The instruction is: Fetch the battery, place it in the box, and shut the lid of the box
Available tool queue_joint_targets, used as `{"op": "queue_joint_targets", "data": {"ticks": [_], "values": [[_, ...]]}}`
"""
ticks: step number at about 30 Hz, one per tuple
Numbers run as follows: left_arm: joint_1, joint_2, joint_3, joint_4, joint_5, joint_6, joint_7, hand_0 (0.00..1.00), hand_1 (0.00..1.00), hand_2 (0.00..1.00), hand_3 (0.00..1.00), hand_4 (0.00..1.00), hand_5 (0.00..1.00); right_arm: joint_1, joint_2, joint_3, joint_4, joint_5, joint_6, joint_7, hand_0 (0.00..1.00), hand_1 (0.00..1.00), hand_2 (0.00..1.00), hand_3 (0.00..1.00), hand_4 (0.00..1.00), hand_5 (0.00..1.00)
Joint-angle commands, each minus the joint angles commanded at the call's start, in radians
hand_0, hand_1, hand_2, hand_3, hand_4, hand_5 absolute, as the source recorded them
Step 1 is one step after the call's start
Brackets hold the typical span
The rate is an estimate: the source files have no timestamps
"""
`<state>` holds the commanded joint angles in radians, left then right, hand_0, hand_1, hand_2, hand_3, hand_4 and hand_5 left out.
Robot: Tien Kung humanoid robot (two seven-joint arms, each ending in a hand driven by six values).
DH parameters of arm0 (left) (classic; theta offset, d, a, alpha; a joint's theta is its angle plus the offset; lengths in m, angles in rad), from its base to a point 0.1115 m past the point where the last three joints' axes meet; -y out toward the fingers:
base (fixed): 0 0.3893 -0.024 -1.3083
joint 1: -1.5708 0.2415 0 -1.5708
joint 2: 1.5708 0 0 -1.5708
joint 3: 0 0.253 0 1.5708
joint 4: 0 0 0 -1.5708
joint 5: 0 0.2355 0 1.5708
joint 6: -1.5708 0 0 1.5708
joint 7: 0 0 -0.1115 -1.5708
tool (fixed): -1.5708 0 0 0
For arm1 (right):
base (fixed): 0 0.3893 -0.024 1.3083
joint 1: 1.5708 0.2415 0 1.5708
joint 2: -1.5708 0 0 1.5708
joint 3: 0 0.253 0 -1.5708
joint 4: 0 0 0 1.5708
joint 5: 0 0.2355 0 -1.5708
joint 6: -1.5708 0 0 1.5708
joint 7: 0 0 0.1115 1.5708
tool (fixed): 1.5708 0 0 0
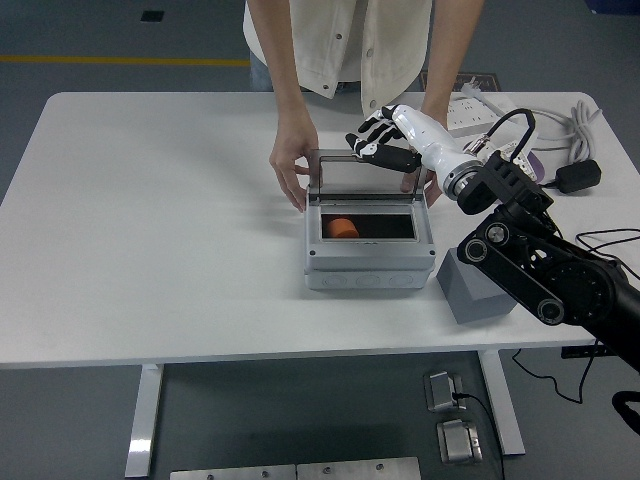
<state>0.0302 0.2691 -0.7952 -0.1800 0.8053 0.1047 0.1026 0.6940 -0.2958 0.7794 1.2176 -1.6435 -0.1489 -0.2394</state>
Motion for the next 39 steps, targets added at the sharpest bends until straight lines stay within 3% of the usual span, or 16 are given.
{"op": "queue_joint_targets", "data": {"ticks": [14, 15, 20, 21, 26, 27, 39], "values": [[0.001, 0.0, 0.002, 0.0, -0.006, 0.001, -0.003, 0.464, 0.58, 0.545, 0.541, 0.343, 0.002, -0.037, -0.038, -0.006, 0.069, -0.03, 0.017, -0.046, 0.72, 0.615, 0.62, 0.623, 0.703, 0.687], [0.002, 0.0, 0.002, 0.0, -0.006, 0.001, -0.002, 0.463, 0.58, 0.545, 0.541, 0.342, 0.002, -0.04, -0.041, -0.005, 0.075, -0.034, 0.018, -0.049, 0.572, 0.558, 0.599, 0.615, 0.7, 0.685], [0.003, 0.002, 0.005, 0.0, -0.011, 0.001, -0.004, 0.463, 0.58, 0.545, 0.541, 0.342, 0.002, -0.051, -0.058, -0.006, 0.117, -0.054, 0.031, -0.072, 0.572, 0.558, 0.599, 0.615, 0.7, 0.685], [0.003, 0.002, 0.006, 0.0, -0.012, 0.001, -0.004, 0.463, 0.581, 0.545, 0.541, 0.342, 0.002, -0.052, -0.061, -0.008, 0.125, -0.057, 0.033, -0.076, 0.3, 0.453, 0.516, 0.564, 0.699, 0.686], [0.002, 0.002, 0.009, 0.0, -0.017, 0.001, -0.005, 0.463, 0.581, 0.545, 0.541, 0.342, 0.002, -0.06, -0.072, -0.014, 0.154, -0.066, 0.044, -0.088, 0.3, 0.453, 0.516, 0.564, 0.699, 0.686], [0.002, 0.002, 0.009, 0.0, -0.017, 0.001, -0.005, 0.464, 0.58, 0.545, 0.541, 0.342, 0.002, -0.062, -0.074, -0.017, 0.159, -0.068, 0.046, -0.091, 0.228, 0.394, 0.456, 0.491, 0.7, 0.692], [0.004, 0.001, 0.006, 0.0, -0.014, 0.001, -0.005, 0.464, 0.582, 0.546, 0.541, 0.342, 0.002, -0.083, -0.087, -0.04, 0.2, -0.092, 0.079, -0.12, 0.196, 0.361, 0.418, 0.443, 0.698, 0.692]]}}
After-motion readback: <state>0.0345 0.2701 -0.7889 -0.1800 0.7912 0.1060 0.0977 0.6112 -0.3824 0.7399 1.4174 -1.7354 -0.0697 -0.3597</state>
